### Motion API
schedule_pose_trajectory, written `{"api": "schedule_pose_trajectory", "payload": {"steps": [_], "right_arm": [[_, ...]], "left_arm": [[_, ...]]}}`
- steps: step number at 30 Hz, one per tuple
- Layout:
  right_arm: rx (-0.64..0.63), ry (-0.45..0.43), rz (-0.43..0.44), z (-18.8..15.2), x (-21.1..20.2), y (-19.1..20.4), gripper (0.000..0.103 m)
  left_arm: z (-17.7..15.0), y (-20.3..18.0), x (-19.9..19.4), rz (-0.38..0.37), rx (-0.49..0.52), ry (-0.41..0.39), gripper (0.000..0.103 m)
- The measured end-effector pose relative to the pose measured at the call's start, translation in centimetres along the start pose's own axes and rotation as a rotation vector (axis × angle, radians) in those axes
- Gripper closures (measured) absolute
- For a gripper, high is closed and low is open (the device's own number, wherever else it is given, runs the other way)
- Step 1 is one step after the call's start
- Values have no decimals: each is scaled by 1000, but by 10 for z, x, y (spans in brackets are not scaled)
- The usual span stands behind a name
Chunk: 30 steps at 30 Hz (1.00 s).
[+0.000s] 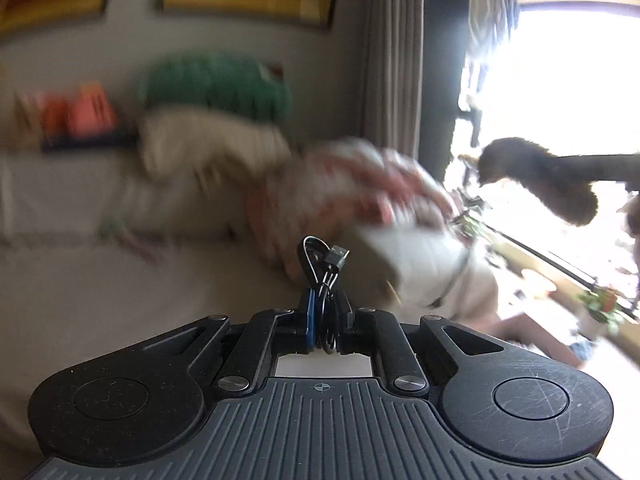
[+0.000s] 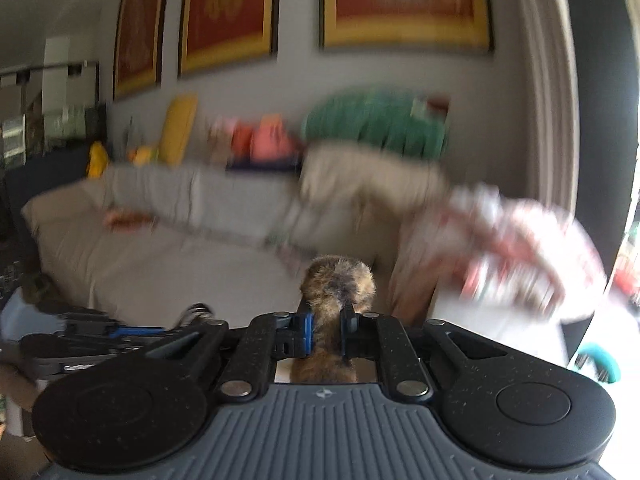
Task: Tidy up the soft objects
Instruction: 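Carry tail and cable into the pink box and open both tools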
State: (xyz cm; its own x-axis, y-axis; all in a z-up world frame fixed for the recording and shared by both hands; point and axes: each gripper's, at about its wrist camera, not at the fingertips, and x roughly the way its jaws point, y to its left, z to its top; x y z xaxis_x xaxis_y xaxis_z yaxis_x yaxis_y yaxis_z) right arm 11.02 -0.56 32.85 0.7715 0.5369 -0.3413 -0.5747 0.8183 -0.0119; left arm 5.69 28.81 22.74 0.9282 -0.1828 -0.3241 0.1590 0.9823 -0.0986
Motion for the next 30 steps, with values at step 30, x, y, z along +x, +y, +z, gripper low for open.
{"api": "schedule_pose_trajectory", "payload": {"steps": [30], "right_arm": [[139, -36, -218, -34, -100, -163, 91]], "left_arm": [[-50, -246, 170, -399, -121, 235, 90]]}}
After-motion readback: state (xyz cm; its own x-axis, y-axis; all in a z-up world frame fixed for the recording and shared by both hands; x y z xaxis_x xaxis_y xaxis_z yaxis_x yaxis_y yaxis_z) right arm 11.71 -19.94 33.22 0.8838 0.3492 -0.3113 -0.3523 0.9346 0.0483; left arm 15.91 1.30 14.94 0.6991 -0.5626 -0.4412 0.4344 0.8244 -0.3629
